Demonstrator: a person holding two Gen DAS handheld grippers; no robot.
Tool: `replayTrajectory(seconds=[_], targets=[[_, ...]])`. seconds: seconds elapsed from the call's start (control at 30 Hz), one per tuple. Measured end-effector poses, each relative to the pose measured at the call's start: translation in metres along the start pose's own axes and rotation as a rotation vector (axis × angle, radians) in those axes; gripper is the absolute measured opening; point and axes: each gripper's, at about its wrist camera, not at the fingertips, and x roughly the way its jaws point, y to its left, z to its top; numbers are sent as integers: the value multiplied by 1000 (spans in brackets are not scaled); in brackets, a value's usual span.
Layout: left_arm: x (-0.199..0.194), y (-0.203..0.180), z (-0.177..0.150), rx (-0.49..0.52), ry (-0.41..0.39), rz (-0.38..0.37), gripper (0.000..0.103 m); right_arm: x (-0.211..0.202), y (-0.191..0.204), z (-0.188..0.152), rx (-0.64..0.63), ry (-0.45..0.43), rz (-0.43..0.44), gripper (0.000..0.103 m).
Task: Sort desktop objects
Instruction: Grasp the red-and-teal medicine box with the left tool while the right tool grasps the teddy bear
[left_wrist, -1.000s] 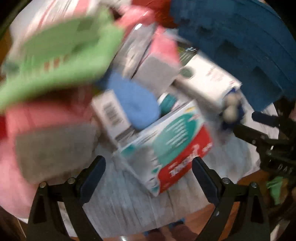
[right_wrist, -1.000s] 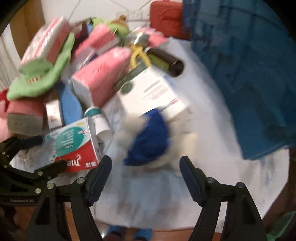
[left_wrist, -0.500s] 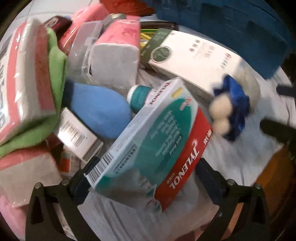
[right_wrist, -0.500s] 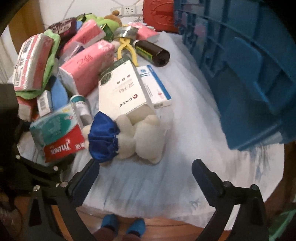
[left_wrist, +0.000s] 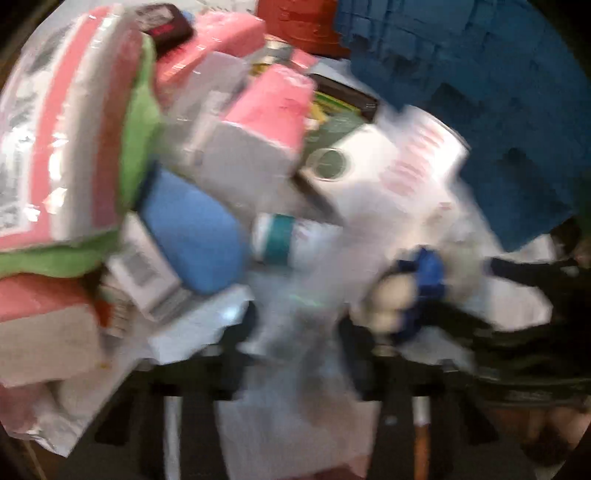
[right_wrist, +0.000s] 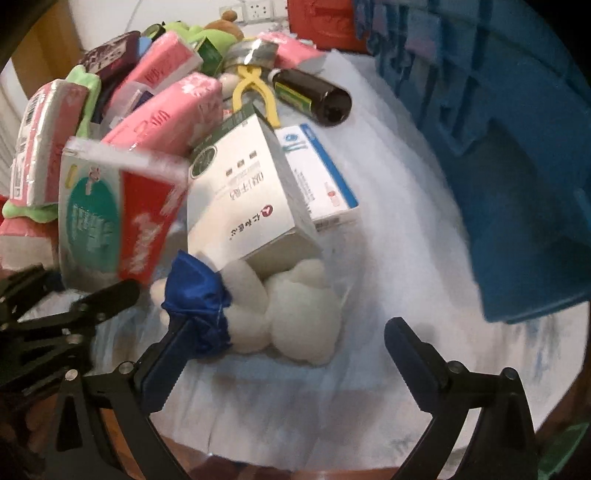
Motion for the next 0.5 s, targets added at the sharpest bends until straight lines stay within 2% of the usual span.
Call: replayTrajectory(seconds=[0.03,0.07,0.1,0.17,0.27,0.37,0.5], targets=[[3,-2,-2,5,11,0,34,2,0,0,2,5,15,82],[8,-2,-3,13,28,11,34,6,-1,0,6,21,40,72],[15,-2,-6,13,55,7,33,6,-1,-1,6,26,34,67],[13,-3,-9,17,30,-7,33,3,-1,-3,-14,19,18,63],[7,-3,-8,0,19,-33,33,-1,-10,-5,-11,15,17,65],[-3,-13,-5,42,-18,-4,34,-7,-20,-1,-4,-7,2,80],[-15,-22,4,100,-48,24,36,-19,-25,8,-17,-49,11,94]])
